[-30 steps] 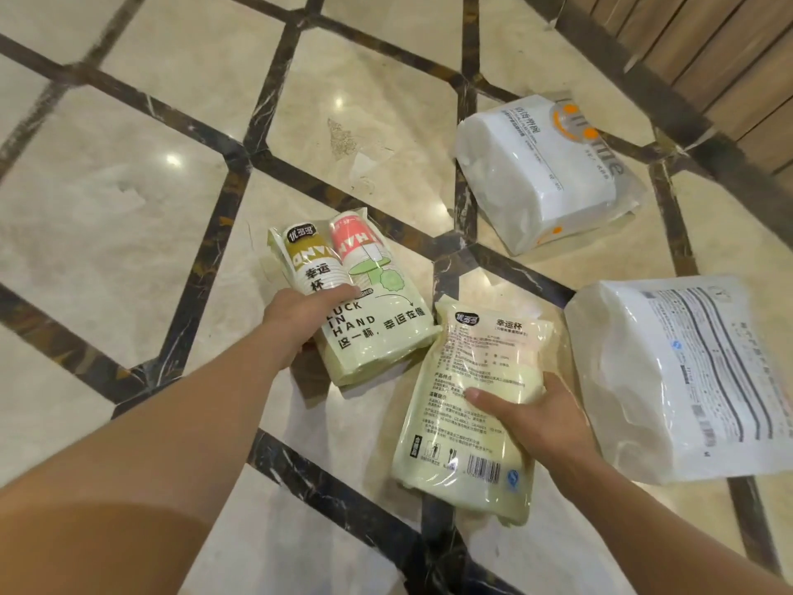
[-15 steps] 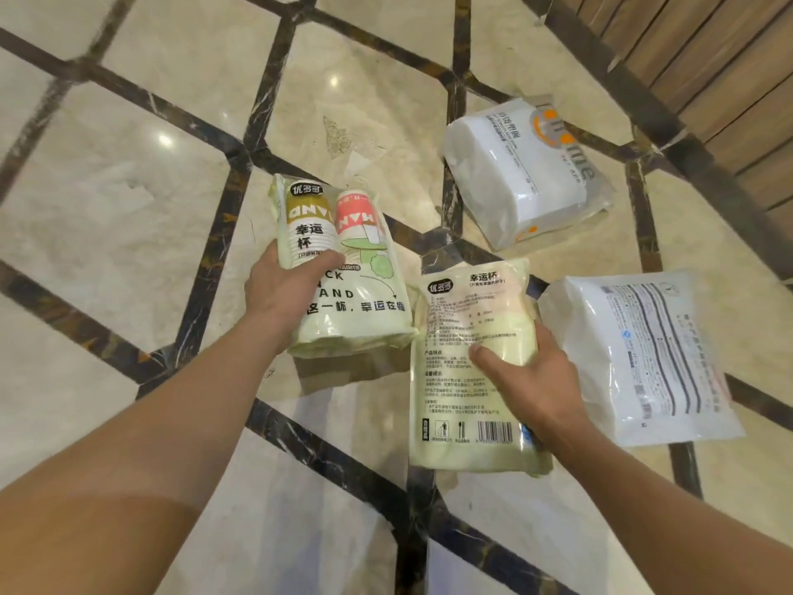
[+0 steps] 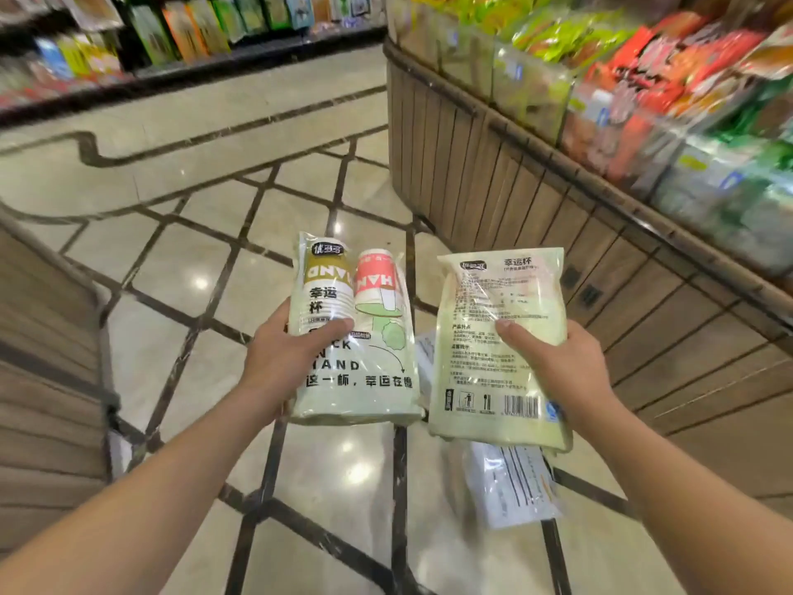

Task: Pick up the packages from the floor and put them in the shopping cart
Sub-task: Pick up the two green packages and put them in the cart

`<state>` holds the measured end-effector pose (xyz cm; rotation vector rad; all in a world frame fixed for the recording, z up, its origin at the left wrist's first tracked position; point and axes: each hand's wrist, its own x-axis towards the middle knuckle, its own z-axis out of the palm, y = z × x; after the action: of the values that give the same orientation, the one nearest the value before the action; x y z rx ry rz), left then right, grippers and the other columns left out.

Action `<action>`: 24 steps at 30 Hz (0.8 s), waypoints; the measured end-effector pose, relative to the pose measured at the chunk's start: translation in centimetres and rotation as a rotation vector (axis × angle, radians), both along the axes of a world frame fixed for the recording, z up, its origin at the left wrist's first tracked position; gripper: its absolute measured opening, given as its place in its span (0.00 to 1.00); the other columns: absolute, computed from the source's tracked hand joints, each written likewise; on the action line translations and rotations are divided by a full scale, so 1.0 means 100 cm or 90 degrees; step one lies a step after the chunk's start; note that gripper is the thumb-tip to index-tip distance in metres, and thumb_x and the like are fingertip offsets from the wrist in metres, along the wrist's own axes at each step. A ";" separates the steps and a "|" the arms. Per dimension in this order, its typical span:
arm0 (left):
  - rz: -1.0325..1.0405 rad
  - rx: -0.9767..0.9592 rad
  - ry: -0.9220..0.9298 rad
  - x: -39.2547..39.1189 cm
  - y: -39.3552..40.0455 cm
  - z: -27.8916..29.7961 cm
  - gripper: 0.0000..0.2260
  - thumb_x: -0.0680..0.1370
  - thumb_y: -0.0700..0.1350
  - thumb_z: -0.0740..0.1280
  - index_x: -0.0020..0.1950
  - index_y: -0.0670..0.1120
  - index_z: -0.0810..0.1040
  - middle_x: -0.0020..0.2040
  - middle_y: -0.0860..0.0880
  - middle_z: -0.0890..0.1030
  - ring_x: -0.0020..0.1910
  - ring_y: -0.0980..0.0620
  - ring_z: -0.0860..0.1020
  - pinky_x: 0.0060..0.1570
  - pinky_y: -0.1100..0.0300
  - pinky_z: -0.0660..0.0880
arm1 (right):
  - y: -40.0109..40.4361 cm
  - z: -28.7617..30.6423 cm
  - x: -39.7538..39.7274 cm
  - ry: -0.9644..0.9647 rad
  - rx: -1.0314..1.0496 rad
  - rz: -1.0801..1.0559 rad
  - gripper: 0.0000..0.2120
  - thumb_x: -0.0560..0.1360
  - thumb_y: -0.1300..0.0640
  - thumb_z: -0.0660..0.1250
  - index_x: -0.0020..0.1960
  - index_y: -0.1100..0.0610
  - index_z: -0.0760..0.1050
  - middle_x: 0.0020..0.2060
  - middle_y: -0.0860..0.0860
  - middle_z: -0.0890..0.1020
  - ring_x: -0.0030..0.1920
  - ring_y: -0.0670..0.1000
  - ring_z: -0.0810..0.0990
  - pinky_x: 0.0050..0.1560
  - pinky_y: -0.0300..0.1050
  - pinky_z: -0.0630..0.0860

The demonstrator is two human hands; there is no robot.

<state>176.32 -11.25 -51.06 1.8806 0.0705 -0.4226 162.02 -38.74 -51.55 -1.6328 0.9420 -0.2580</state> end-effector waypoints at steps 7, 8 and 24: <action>-0.177 -0.027 -0.108 -0.033 -0.061 0.298 0.14 0.71 0.51 0.81 0.53 0.55 0.82 0.45 0.51 0.89 0.41 0.51 0.88 0.43 0.54 0.84 | -0.070 0.291 -0.064 -0.090 -0.051 -0.050 0.10 0.73 0.46 0.78 0.50 0.47 0.81 0.40 0.42 0.86 0.36 0.44 0.85 0.30 0.35 0.78; -0.203 -0.038 -0.120 -0.039 -0.072 0.331 0.14 0.71 0.51 0.80 0.54 0.54 0.82 0.44 0.51 0.89 0.40 0.50 0.88 0.41 0.55 0.84 | -0.076 0.324 -0.078 -0.095 -0.071 -0.069 0.11 0.73 0.45 0.77 0.52 0.47 0.81 0.42 0.42 0.86 0.38 0.46 0.85 0.32 0.37 0.79; -0.652 -0.188 -0.202 -0.239 -0.234 0.515 0.17 0.70 0.49 0.81 0.57 0.52 0.83 0.43 0.51 0.89 0.40 0.47 0.88 0.42 0.47 0.85 | -0.022 0.503 -0.427 -0.044 -0.264 -0.511 0.16 0.71 0.40 0.77 0.53 0.48 0.83 0.43 0.45 0.85 0.42 0.45 0.82 0.39 0.42 0.76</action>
<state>152.46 -34.63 0.41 1.5448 -1.1427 -0.7539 119.28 -40.93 -1.25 -1.5121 1.5302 -1.1087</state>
